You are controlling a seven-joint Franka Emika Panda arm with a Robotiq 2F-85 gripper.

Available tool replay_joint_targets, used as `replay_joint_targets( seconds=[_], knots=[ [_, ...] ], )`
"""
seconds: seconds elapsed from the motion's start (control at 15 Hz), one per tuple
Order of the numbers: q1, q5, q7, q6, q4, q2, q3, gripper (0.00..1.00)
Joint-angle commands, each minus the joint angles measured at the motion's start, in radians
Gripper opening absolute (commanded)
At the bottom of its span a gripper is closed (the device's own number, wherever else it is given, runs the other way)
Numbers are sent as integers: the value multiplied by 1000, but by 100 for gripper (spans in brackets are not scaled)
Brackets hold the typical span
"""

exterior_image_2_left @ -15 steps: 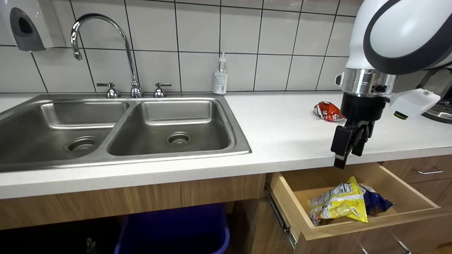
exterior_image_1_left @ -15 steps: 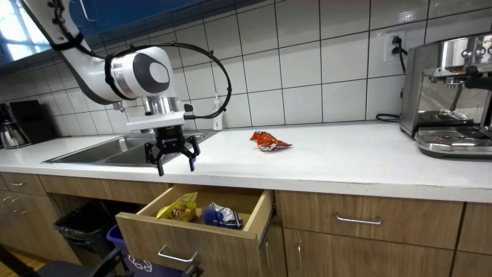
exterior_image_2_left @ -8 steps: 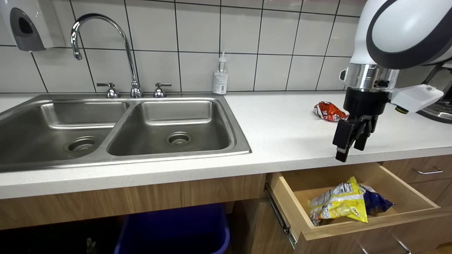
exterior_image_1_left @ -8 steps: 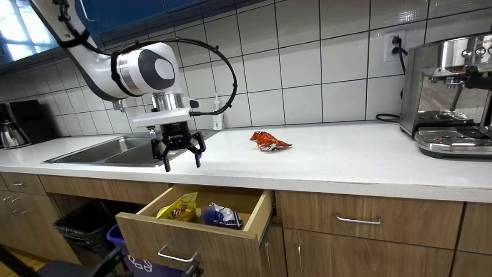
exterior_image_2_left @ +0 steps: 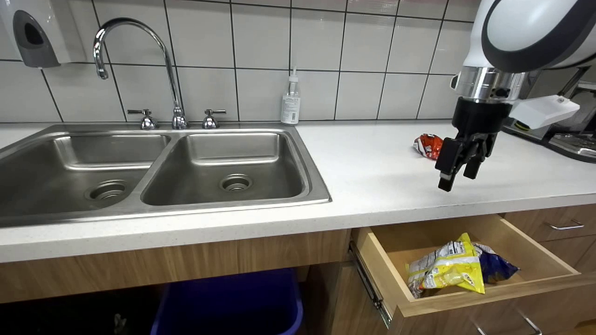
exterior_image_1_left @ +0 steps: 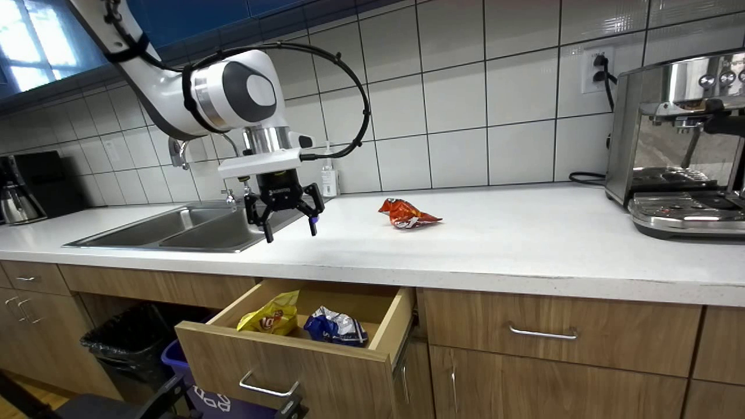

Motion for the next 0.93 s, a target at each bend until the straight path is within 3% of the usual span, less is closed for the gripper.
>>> replay_joint_targets(
  seconds=[0.0,0.87],
  knots=[
    [-17,-20,-7,-12,69,32,-7,100],
    [-46,-28,14,-35,320,184,-42,100]
  ],
)
